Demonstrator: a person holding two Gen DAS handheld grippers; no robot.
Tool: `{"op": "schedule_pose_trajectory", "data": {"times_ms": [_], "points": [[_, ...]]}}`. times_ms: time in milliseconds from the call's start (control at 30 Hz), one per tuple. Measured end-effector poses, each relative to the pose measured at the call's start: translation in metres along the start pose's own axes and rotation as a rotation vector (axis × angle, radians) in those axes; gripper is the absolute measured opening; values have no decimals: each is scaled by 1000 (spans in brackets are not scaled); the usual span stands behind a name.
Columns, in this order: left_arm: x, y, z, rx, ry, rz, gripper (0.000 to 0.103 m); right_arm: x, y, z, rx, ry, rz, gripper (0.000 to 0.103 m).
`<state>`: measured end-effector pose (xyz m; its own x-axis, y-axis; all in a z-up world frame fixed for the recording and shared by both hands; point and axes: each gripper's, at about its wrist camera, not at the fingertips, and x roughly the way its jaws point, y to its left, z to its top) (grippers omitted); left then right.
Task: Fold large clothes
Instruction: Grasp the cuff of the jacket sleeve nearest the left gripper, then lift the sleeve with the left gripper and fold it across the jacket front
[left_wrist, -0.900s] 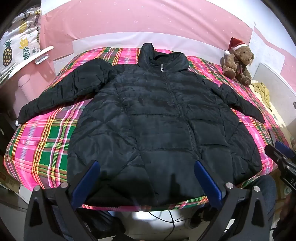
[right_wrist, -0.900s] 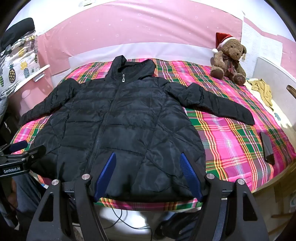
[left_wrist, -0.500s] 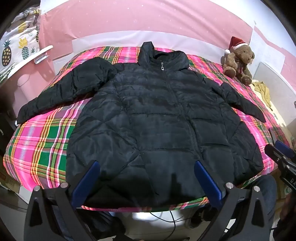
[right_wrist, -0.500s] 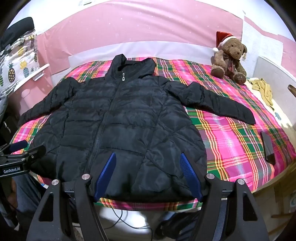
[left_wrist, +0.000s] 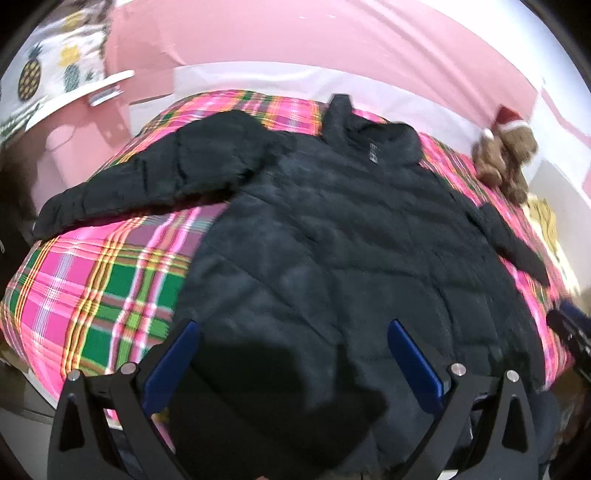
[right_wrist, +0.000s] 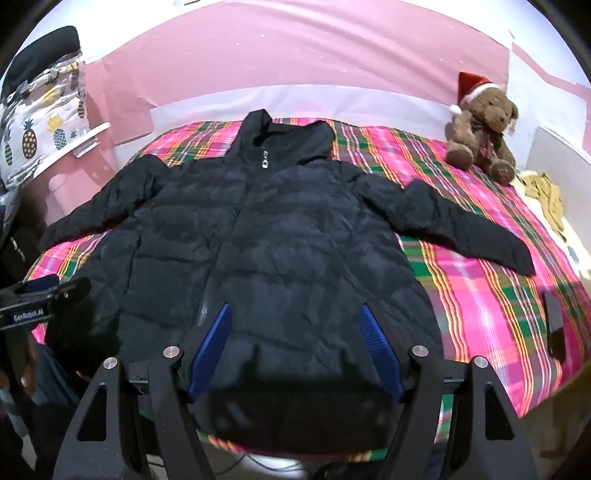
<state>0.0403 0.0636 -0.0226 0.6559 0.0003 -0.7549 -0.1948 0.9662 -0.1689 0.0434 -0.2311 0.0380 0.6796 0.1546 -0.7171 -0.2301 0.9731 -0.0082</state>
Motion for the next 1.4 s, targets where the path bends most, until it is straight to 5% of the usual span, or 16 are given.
{"op": "schedule_pose_trajectory", "data": {"times_ms": [300,500,933,1100,1267,1400], "points": [[34,76,44,-127,-37,127,103,46,20,37,-34,18,88,71],[65,135,61,-234,-13,137,103,88,38,54,-85,87,133,71],[116,234,86,-478,-57,187,94,155,39,78,-87,165,94,71],[126,244,97,-466,-97,262,66,169,33,84,-85,177,76,71],[122,242,106,-426,-109,263,26,175,25,82,-85,184,60,71],[96,223,122,-370,-148,250,19,170,15,81,-86,169,38,71]]}}
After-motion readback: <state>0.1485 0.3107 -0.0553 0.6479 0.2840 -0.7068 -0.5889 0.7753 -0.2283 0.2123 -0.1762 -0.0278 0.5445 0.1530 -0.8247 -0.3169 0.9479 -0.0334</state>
